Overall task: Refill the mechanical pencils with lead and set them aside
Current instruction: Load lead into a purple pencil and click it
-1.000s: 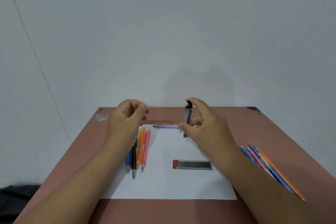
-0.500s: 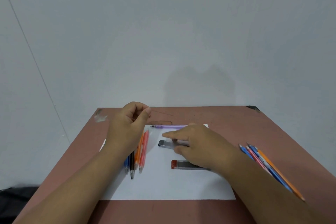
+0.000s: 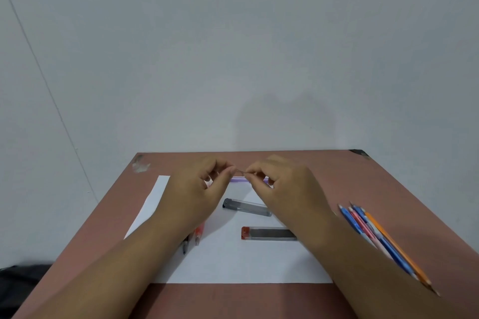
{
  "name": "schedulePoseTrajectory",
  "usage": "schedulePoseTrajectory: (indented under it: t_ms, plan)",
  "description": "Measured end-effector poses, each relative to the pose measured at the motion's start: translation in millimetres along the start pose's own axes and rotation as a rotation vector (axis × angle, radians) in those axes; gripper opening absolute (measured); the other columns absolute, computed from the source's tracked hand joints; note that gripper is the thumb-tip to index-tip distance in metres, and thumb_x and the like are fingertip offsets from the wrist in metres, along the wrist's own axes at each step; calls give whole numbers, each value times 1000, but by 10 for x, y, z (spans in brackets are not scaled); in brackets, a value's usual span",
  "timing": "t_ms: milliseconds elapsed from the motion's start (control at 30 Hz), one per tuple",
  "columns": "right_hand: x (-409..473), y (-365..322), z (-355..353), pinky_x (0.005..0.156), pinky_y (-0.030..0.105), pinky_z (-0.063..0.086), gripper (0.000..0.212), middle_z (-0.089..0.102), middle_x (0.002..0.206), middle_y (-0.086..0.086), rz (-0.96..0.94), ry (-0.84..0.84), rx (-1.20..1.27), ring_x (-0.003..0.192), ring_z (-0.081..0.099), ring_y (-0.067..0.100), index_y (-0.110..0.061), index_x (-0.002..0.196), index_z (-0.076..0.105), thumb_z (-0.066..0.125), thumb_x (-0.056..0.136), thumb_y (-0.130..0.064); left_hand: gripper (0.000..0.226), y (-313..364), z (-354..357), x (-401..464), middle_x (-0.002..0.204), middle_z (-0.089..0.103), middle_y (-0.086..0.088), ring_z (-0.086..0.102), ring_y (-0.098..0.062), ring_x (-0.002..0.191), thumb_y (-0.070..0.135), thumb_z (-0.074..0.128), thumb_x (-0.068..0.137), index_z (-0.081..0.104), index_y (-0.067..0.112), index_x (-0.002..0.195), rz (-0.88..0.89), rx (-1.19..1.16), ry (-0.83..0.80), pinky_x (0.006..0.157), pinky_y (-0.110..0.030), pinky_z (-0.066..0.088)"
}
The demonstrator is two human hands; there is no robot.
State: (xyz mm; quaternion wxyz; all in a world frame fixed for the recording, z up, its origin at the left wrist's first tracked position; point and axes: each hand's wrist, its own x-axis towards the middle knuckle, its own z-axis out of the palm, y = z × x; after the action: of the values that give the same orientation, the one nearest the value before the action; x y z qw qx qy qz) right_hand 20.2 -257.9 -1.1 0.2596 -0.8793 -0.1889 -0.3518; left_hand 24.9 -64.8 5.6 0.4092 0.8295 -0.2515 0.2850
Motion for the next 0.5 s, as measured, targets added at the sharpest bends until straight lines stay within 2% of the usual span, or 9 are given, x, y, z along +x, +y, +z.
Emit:
schedulePoseTrajectory:
  t_ms: [100,200,333,433,500]
  plan:
    - [-3,2,-1,64,30,49,12,60,75,-14,2,-21,-14,71,54,9,-28,82,69,68,89,-18,38,20,3,-1,87,63,30,58,1,78,18,70,93,56,52,84,5,15,3,65,-8,41]
    - [-1,8,-13,65,29,50,10,62,77,-14,39,-30,-5,73,57,10,-28,84,70,68,90,-20,27,50,-5,-4,91,63,35,59,2,84,25,65,96,58,51,93,-67,-42,-34,70,-8,42]
    - [1,70,-43,62,31,53,9,65,76,-14,143,108,31,69,60,9,-26,85,71,69,90,-19,22,94,-32,17,97,64,30,59,-1,88,25,65,96,60,46,101,-74,-46,-24,70,-7,42]
    - [8,118,-56,59,34,54,9,64,72,-14,236,194,45,67,61,9,-26,85,70,68,92,-21,9,154,-38,121,91,66,28,61,-1,83,25,66,96,68,33,94,-226,-112,-57,67,-11,45]
    - [13,126,-75,58,32,53,10,63,70,-14,286,250,52,66,61,8,-26,83,70,68,92,-21,7,167,-36,225,85,67,29,62,3,82,31,65,96,68,34,91,-330,-59,-170,72,-17,47]
